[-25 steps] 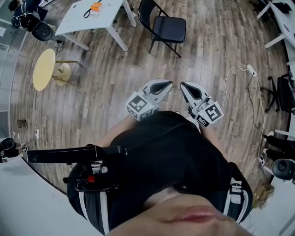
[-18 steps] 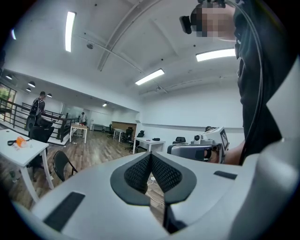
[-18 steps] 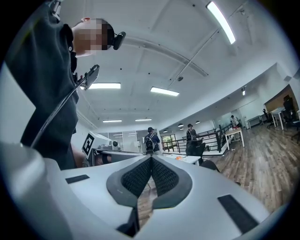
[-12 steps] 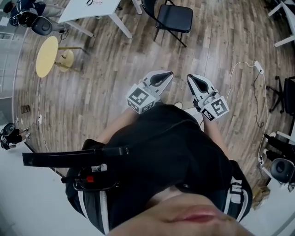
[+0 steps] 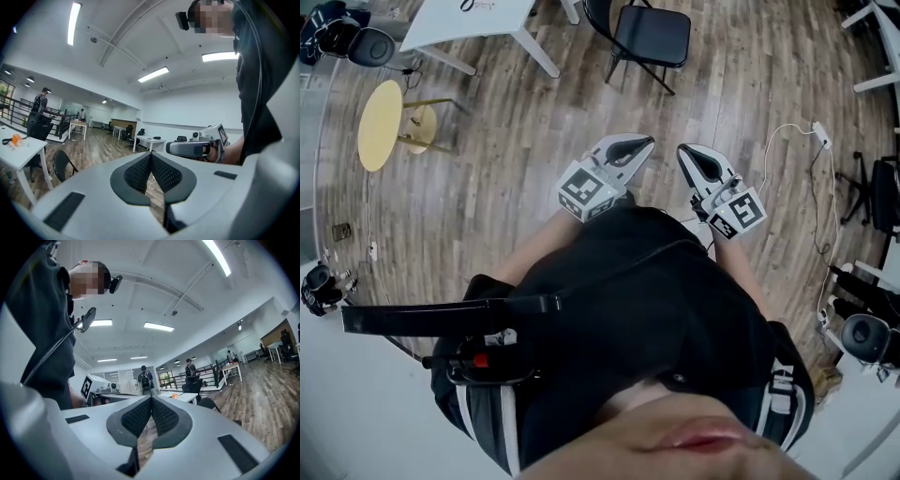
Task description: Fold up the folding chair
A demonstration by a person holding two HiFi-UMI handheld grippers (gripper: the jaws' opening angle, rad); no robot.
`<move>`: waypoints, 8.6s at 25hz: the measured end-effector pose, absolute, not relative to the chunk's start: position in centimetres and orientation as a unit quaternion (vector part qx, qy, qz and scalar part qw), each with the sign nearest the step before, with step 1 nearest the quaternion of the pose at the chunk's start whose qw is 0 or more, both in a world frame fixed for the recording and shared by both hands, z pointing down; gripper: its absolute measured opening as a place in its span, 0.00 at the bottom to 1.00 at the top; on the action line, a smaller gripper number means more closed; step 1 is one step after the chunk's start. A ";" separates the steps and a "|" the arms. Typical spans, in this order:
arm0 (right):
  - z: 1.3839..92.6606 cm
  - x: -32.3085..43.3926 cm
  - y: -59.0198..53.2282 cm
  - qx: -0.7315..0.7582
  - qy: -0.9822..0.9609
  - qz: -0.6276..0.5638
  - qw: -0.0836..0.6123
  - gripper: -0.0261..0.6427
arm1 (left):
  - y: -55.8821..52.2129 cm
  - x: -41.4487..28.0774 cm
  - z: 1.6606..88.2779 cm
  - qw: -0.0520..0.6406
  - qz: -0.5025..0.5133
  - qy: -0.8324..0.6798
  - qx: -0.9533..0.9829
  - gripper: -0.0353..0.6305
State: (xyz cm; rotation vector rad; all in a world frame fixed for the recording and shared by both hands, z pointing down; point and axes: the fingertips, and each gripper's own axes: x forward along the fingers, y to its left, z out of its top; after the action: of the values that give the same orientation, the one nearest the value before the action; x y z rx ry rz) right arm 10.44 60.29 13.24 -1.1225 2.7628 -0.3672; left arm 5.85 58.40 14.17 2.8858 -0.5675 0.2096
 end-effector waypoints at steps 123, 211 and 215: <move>70.6 22.6 -3.1 -0.401 0.816 -0.411 -0.059 0.05 | -19.5 -4.2 58.0 0.439 0.463 -0.217 0.739 0.22; 65.7 -1.4 -12.3 -0.025 0.799 -0.586 0.132 0.15 | -18.4 -23.7 50.8 0.417 0.470 -0.298 0.718 0.13; 64.8 -5.7 -13.0 -0.015 0.813 -0.570 0.117 0.14 | -18.6 -25.7 50.6 0.415 0.470 -0.302 0.718 0.13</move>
State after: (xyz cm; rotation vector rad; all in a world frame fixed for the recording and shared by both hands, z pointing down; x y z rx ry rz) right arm -5.68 -12.98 64.77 -0.0445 2.3784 -1.6693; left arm -25.69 -18.57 50.63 1.8051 -0.7578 1.1817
